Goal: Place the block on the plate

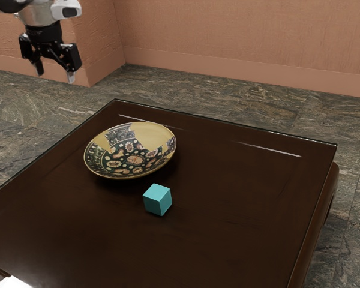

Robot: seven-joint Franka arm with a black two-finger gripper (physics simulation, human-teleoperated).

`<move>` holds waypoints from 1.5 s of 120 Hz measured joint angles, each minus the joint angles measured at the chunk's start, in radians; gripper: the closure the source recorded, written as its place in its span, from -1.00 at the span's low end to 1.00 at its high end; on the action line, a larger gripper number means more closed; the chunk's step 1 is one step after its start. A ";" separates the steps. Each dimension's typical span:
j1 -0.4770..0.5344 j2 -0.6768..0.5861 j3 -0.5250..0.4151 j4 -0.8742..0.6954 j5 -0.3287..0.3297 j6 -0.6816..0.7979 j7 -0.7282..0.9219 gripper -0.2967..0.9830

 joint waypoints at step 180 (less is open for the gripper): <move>-0.059 0.405 -0.173 -0.430 -0.254 0.706 -0.040 -0.54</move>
